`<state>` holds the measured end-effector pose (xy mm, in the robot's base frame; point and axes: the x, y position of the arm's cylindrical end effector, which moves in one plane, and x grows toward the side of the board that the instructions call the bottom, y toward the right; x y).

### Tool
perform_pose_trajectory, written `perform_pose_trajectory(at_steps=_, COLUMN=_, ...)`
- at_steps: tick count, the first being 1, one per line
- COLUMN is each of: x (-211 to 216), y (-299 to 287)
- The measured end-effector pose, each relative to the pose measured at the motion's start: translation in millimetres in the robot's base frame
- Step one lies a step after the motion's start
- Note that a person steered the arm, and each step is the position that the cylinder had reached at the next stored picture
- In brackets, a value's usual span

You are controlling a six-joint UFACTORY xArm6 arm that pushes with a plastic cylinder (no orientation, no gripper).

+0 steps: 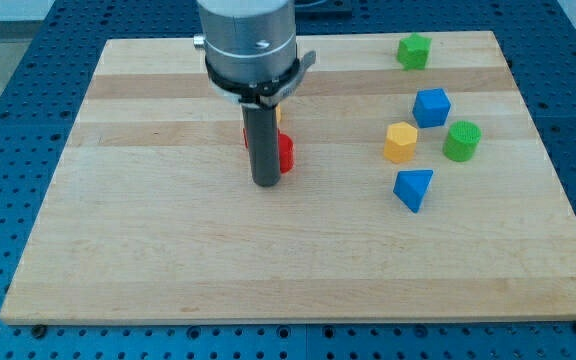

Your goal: Push the yellow hexagon slightly up and left

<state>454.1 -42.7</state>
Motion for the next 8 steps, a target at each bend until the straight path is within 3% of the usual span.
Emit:
perform_pose_trajectory(at_steps=1, x=-5.1, y=0.0)
perform_pose_trajectory(at_steps=4, x=-1.0, y=166.3)
perform_pose_trajectory(at_steps=8, x=-57.0, y=172.4)
